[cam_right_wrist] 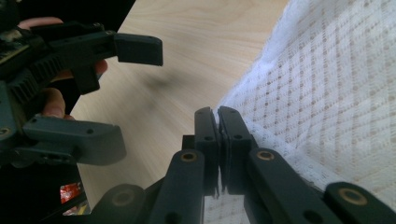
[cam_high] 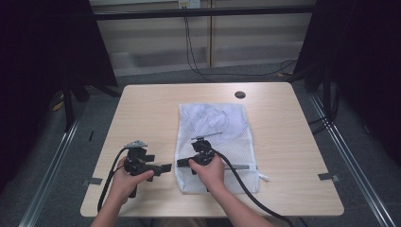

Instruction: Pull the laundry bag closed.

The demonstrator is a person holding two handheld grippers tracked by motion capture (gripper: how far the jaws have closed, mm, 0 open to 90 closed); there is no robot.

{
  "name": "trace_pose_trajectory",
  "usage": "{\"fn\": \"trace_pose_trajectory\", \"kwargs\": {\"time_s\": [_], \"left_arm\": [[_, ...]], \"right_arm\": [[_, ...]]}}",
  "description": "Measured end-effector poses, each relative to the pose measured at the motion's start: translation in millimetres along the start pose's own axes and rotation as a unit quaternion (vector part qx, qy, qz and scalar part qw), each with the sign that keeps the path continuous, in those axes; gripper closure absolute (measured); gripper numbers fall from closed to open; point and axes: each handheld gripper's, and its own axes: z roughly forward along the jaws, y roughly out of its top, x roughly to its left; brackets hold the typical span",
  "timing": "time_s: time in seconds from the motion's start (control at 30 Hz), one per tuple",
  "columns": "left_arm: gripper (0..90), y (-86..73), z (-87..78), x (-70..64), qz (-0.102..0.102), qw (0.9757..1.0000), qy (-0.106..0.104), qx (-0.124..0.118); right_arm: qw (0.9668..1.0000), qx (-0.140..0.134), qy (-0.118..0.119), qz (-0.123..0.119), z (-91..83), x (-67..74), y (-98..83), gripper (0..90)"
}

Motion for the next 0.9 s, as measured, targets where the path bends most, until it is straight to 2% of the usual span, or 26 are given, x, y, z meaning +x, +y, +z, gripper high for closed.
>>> {"fn": "trace_pose_trajectory", "kwargs": {"time_s": [0.13, 0.3, 0.37, 0.57, 0.73, 0.9], "left_arm": [[1.4, 0.1, 3.4, -2.1, -0.005, 0.9999, -0.01, -0.008], [3.7, -0.5, 10.2, -6.4, 0.004, 0.9998, -0.022, 0.003], [7.1, -0.7, 13.3, -8.3, 0.001, 0.9996, -0.028, 0.001], [15.9, -0.7, 18.9, -11.7, 0.006, 0.9989, -0.047, -0.004], [21.9, -1.7, 22.4, -13.3, 0.007, 0.9985, -0.054, 0.003], [27.0, -2.7, 25.7, -14.1, 0.018, 0.9978, -0.064, 0.005]], "right_arm": [[1.0, -0.003, 0.004, -0.001, -2.1, -0.2, 0.8, 87.3], [1.0, -0.006, 0.006, 0.0, -5.2, 0.2, 2.0, 87.3], [0.9999, -0.009, 0.008, -0.002, -6.4, 0.1, 2.5, 87.3], [0.9999, -0.01, 0.01, 0.003, -9.1, 0.6, 3.8, 87.4], [0.9998, -0.014, 0.011, 0.0, -10.2, 0.1, 4.0, 87.3], [0.9998, -0.016, 0.013, 0.003, -12.1, 0.5, 4.8, 87.3]]}}
